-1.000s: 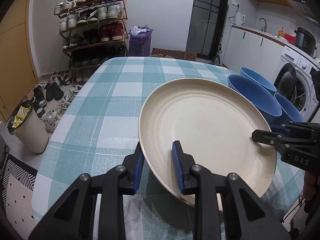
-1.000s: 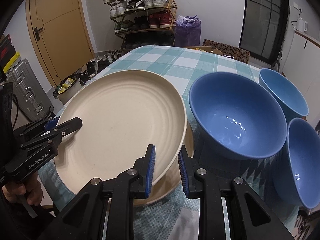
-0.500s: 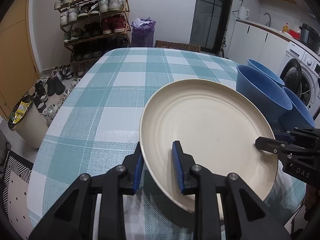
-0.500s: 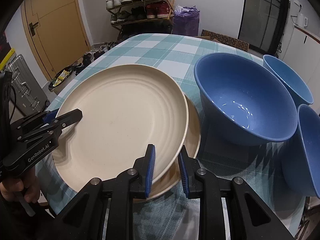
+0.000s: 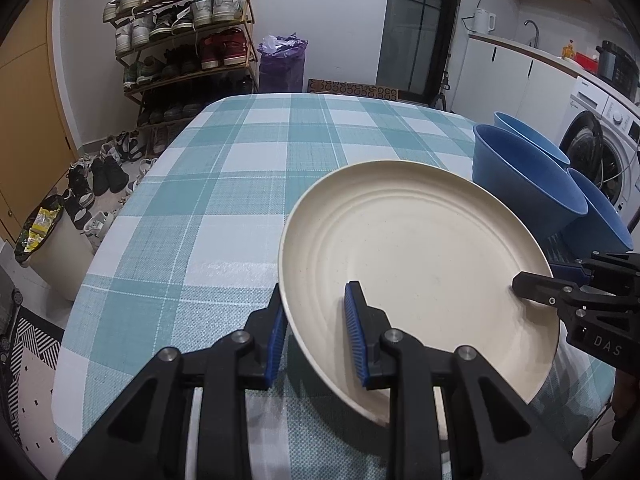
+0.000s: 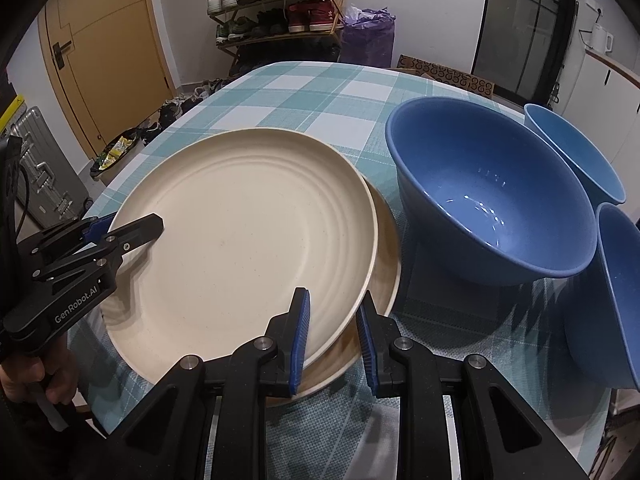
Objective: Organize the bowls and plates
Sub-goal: 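Lower the held cream plate onto the plate stack with both grippers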
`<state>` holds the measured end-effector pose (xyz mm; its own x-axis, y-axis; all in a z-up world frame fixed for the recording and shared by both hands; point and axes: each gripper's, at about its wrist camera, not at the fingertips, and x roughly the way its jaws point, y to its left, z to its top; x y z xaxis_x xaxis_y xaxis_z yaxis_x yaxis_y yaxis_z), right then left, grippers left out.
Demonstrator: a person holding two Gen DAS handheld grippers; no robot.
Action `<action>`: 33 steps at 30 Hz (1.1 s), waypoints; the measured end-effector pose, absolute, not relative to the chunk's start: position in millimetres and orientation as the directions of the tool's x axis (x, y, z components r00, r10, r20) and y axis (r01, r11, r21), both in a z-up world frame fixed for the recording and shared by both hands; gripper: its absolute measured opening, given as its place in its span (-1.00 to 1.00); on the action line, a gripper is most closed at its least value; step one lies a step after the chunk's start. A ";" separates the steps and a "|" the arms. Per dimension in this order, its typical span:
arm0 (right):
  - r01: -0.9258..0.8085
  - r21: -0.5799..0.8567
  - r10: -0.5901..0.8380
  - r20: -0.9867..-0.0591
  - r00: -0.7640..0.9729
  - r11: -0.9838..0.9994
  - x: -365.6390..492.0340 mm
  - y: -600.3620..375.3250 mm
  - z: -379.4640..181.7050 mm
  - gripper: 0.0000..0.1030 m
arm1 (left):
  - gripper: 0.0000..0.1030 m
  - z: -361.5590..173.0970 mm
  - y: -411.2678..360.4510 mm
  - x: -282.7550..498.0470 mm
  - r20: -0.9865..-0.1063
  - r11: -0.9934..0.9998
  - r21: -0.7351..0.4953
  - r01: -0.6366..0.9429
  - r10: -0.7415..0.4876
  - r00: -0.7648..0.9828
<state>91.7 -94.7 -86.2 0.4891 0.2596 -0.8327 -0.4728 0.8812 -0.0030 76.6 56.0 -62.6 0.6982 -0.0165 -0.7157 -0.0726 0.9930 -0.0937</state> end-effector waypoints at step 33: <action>-0.463 -0.044 0.232 -0.821 0.522 0.885 80.6 -97.2 -78.0 -0.54 | -0.45 -61.5 46.2 78.0 -0.713 0.999 -0.036 -0.034 -0.002 0.701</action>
